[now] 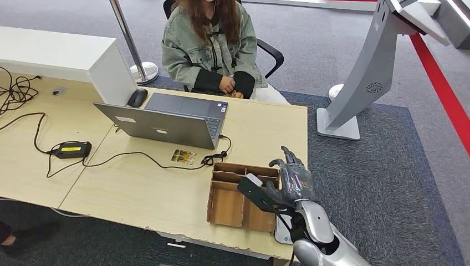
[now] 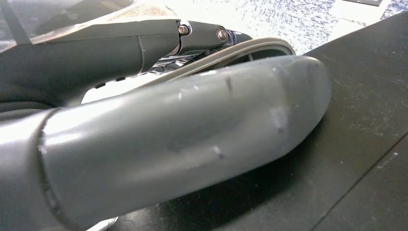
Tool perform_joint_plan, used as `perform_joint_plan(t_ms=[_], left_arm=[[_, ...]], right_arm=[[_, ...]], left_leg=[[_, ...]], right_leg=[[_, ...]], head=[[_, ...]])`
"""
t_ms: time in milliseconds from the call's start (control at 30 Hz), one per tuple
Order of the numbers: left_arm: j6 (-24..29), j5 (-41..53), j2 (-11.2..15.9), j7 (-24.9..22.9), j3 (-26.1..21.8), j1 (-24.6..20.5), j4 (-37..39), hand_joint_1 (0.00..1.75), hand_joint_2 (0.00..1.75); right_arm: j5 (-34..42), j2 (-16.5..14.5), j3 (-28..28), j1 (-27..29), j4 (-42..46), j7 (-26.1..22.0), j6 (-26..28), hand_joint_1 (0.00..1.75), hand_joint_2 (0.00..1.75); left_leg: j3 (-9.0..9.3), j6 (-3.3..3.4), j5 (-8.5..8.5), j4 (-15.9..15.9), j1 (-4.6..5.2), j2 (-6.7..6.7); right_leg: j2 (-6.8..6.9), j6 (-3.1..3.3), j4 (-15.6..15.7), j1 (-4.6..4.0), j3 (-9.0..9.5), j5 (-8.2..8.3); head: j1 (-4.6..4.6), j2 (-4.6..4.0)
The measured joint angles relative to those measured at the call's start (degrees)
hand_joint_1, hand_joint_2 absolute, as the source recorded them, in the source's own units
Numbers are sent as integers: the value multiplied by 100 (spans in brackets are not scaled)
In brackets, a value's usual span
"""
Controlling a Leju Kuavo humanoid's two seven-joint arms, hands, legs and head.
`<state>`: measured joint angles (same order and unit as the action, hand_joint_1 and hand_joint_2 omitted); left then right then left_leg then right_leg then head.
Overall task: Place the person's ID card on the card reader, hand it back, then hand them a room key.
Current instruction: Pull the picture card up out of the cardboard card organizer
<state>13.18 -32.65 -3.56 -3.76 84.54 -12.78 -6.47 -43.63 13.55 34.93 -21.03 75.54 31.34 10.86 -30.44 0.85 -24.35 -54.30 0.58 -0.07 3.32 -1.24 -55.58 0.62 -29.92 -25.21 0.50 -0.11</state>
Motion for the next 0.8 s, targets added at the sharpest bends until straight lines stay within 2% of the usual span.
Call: perform_joint_plan(t_ms=[800], left_arm=[[-5, 24, -7, -17, 0, -5, 0, 0, 0]], right_arm=[[29, -78, 4, -5, -52, -20, 1, 89, 175]], left_leg=[[0, 0, 0, 0, 0, 0]], right_leg=[[0, 0, 0, 0, 0, 0]], head=[[0, 0]])
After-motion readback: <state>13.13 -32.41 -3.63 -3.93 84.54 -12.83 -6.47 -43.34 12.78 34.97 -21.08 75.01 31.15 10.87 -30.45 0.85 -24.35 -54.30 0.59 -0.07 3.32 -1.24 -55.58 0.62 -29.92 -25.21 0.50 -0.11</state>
